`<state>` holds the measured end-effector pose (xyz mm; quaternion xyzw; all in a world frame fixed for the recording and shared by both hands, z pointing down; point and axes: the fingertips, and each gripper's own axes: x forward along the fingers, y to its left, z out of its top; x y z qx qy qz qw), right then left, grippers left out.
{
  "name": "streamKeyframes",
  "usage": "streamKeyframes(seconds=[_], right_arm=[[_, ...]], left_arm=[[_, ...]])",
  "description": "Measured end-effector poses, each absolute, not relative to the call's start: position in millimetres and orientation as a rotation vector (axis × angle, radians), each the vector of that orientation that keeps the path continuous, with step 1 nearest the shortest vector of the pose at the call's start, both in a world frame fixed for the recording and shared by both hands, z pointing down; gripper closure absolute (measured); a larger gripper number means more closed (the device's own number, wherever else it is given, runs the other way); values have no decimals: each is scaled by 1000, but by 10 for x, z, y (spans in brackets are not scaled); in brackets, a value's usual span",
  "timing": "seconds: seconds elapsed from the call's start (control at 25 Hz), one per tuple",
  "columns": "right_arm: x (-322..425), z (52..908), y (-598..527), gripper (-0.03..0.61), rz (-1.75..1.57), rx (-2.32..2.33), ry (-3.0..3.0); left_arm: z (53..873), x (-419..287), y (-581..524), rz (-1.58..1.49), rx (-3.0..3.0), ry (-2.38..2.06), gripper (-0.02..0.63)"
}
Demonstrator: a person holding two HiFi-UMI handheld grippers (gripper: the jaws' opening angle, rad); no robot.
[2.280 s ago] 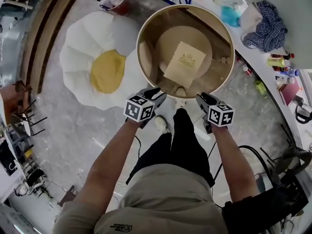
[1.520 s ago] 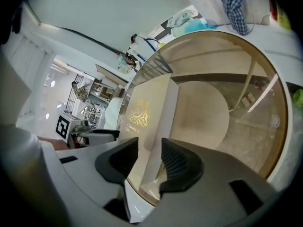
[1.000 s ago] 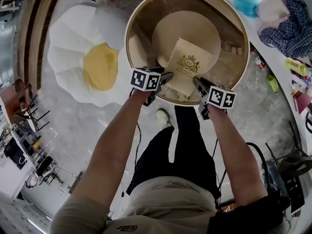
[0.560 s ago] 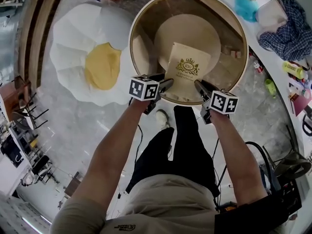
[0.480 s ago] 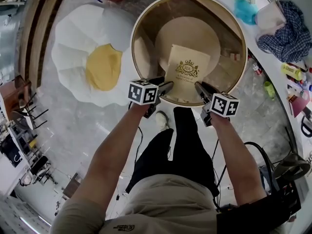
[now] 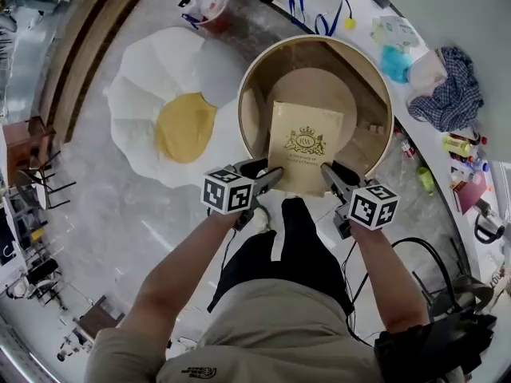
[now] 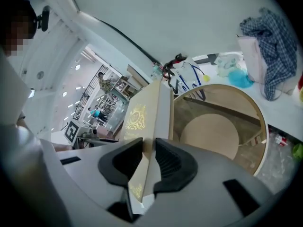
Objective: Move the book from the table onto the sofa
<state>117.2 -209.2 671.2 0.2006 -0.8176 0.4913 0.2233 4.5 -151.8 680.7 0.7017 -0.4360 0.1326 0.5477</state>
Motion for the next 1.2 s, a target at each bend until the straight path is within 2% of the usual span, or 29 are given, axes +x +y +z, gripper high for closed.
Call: streamKeyframes(seconds=[0.48,1.2], right_arm=[[667,5379,-1766,491,1188,372,-2379],[-88,5224,-1149,495,1084,133,-2399]], left_arm=[[5500,-330,-951,179,1665,-1188,420],[5392,-873,-138,80,1514,-1376,420]])
